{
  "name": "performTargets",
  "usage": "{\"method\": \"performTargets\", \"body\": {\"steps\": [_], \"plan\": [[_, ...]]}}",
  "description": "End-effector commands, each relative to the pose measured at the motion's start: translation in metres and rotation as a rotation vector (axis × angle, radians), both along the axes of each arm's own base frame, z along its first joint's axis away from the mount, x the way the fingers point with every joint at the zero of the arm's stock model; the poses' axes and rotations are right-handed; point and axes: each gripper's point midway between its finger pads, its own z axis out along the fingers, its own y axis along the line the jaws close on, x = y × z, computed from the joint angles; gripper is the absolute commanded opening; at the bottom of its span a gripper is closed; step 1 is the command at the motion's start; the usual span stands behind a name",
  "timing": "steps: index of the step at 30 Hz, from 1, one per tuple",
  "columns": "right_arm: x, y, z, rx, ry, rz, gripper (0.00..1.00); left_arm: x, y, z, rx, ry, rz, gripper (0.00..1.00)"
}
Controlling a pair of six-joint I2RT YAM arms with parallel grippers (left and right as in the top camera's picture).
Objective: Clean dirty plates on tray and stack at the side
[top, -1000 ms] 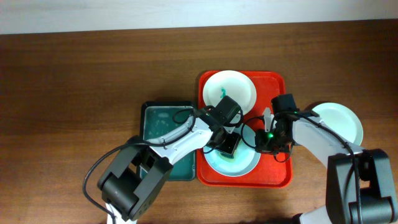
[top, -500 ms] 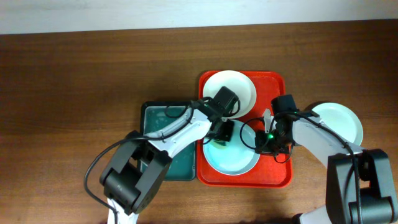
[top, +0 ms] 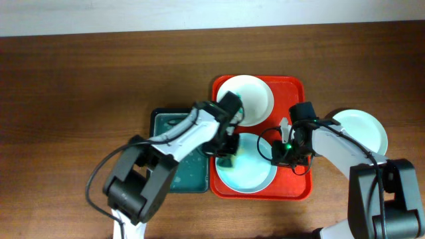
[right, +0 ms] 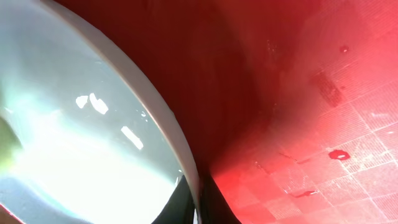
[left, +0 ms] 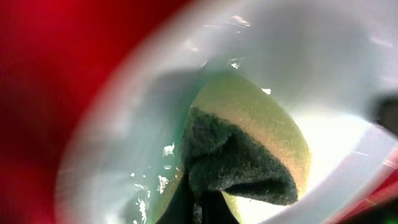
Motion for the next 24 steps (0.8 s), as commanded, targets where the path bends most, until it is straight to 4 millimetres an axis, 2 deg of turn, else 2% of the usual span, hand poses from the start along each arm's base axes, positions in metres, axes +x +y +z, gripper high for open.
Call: {"method": "performTargets", "body": {"steps": [1, 6, 10, 12, 15, 18, 22, 24], "plan": [[-0.016, -0.014, -0.019, -0.087, 0.057, 0.006, 0.06, 0.05, 0.065, 0.017, 0.229, -0.24, 0.082, 0.0], [-0.016, -0.014, -0.019, -0.088, 0.057, 0.005, 0.06, 0.033, 0.013, 0.018, 0.049, -0.205, 0.013, 0.0], [-0.016, -0.014, -0.019, -0.088, 0.057, 0.005, 0.06, 0.001, -0.035, 0.021, -0.025, -0.218, -0.109, 0.0], [-0.016, -0.014, -0.019, -0.088, 0.058, 0.005, 0.06, -0.013, -0.048, 0.022, -0.033, -0.214, -0.138, 0.0], [-0.016, -0.014, -0.019, -0.088, 0.058, 0.005, 0.06, -0.023, -0.058, 0.025, -0.089, -0.15, -0.103, 0.0], [-0.016, -0.014, -0.019, -0.088, 0.057, 0.005, 0.06, -0.023, -0.059, 0.026, -0.103, -0.143, -0.098, 0.0], [-0.016, -0.014, -0.019, -0.087, 0.058, 0.005, 0.06, -0.005, -0.044, 0.021, -0.007, -0.237, -0.1, 0.0], [-0.017, -0.014, -0.019, -0.088, 0.065, 0.006, 0.06, 0.009, -0.023, 0.024, 0.075, -0.285, -0.07, 0.0]]}}
